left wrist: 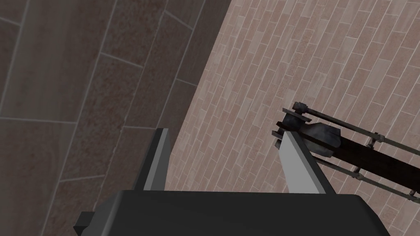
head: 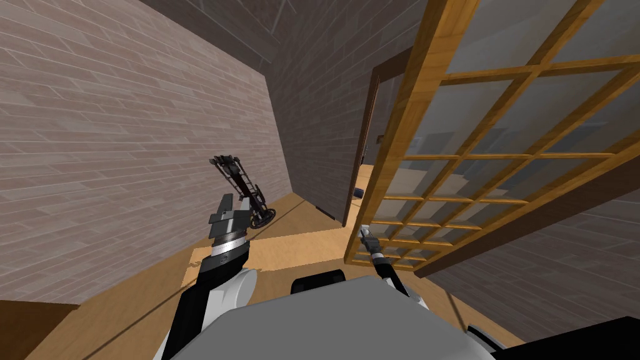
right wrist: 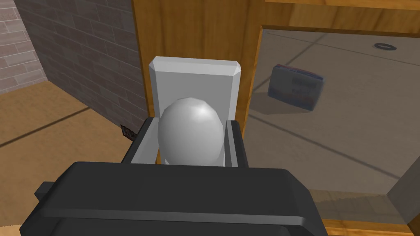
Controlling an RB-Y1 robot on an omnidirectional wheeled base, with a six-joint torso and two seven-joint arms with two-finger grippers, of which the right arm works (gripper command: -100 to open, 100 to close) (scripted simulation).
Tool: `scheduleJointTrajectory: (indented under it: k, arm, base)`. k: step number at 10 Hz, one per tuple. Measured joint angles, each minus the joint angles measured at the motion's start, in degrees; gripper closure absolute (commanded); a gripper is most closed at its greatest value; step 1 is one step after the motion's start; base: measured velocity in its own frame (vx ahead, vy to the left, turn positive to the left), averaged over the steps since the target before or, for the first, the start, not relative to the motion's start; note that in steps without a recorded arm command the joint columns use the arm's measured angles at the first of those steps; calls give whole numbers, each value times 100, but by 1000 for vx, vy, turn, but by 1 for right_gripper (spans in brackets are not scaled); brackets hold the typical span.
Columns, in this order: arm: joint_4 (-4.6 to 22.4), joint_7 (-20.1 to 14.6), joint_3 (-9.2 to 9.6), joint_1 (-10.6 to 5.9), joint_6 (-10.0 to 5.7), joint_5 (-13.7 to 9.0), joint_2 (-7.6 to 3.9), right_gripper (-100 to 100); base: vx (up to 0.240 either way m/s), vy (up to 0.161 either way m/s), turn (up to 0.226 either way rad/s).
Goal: Pull the door open
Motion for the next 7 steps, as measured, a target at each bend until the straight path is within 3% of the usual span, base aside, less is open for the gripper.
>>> scheduleJointTrajectory:
  k: [4, 5, 7]
  arm:
    - [-93, -281, 321, 202, -218, 145, -238, 100]
    - [-93, -291, 344, 221, -210, 154, -234, 100]
    - [-46, -403, 433, 275, -357, 212, -318, 100]
  base:
    - [-200, -31, 73]
    - [-158, -34, 135]
    - [-224, -43, 134]
